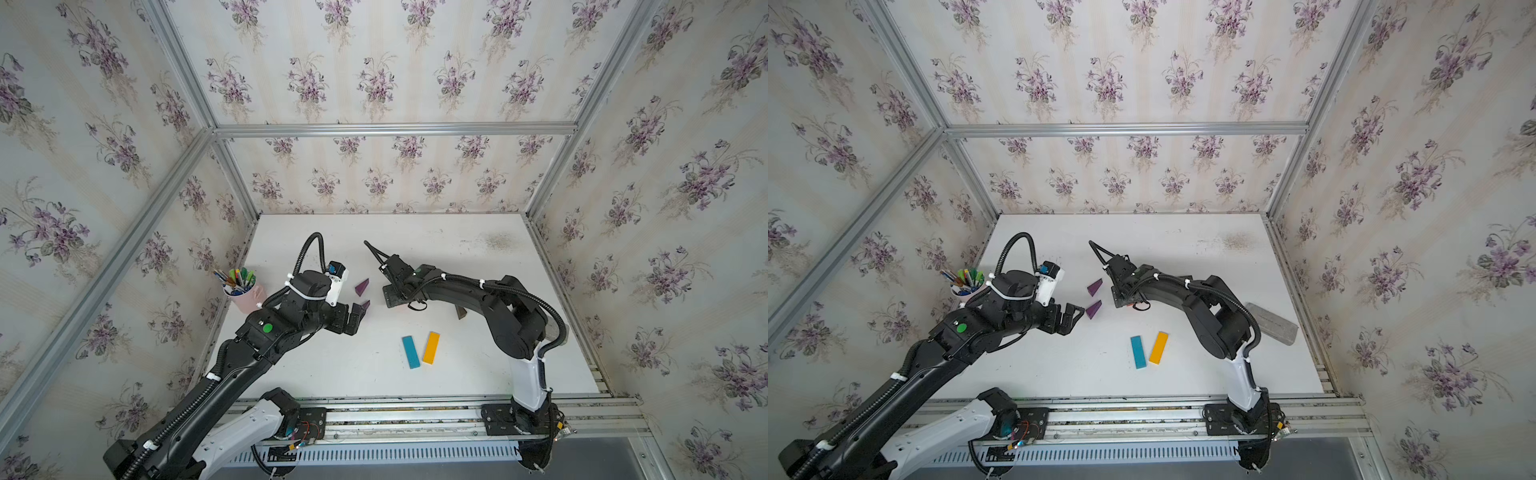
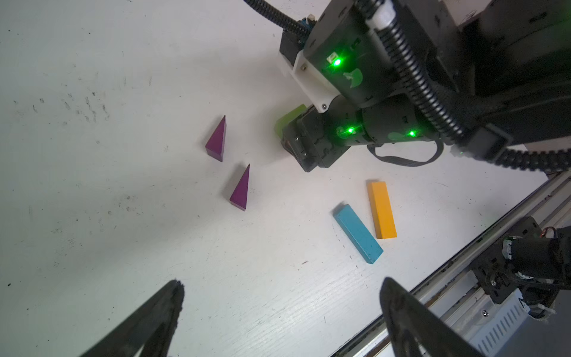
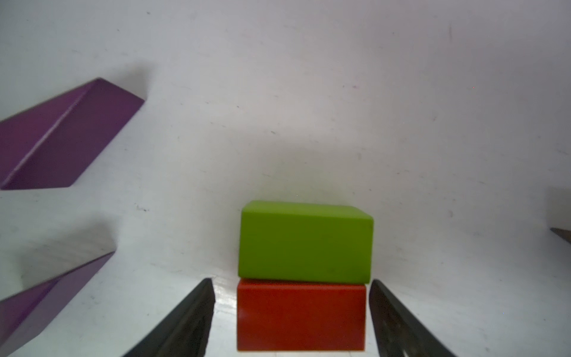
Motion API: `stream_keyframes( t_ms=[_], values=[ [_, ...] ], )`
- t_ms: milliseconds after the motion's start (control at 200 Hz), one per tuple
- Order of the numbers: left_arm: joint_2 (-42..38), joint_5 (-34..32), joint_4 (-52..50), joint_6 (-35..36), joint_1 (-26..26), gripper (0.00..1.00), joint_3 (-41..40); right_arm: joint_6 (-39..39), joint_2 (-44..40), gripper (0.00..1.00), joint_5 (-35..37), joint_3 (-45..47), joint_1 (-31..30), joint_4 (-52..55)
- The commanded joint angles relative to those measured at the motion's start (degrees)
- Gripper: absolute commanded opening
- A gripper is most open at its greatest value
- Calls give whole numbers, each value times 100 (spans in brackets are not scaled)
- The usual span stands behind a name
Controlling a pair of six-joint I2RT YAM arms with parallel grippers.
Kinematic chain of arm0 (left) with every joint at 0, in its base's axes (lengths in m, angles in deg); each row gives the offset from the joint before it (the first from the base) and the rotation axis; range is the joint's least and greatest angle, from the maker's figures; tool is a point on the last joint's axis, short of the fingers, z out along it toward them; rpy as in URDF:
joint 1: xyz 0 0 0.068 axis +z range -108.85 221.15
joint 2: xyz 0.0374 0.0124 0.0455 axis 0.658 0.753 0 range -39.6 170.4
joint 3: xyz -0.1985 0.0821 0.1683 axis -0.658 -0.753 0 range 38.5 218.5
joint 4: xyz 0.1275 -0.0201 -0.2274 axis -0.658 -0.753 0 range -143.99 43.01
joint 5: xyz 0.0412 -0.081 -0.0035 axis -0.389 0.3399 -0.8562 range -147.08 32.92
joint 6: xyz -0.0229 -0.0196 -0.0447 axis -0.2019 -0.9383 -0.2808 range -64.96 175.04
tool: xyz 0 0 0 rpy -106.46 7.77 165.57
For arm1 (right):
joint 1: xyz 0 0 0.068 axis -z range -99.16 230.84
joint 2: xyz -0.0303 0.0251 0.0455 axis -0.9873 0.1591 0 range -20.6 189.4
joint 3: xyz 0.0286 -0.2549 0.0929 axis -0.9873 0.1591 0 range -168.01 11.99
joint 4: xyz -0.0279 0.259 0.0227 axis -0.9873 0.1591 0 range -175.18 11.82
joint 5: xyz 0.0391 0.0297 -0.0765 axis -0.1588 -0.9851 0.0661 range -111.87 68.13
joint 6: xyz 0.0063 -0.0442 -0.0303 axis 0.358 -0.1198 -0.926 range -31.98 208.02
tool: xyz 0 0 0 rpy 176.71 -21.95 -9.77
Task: Assemble a small pinwheel with building blocks
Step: Assemble the building block at the center of the board.
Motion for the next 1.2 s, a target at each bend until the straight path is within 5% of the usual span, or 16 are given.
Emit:
stream_keyframes(
  t_ms=[0, 230, 520, 1194],
  values=[
    [-19, -122, -104, -33, -4, 99, -12, -94, -407, 80, 163, 243, -48, -274],
    [246, -220, -105, -28, -2, 99, -78, -219, -1587, 79, 159, 1228, -74, -638],
    [140, -604, -104, -80, 0, 99, -121, 110, -1645, 50, -135, 1959, -416, -739],
    [-67, -531, -116, -105, 1, 99, -176, 205, -645, 50, 484, 1289, -393, -742]
  ],
)
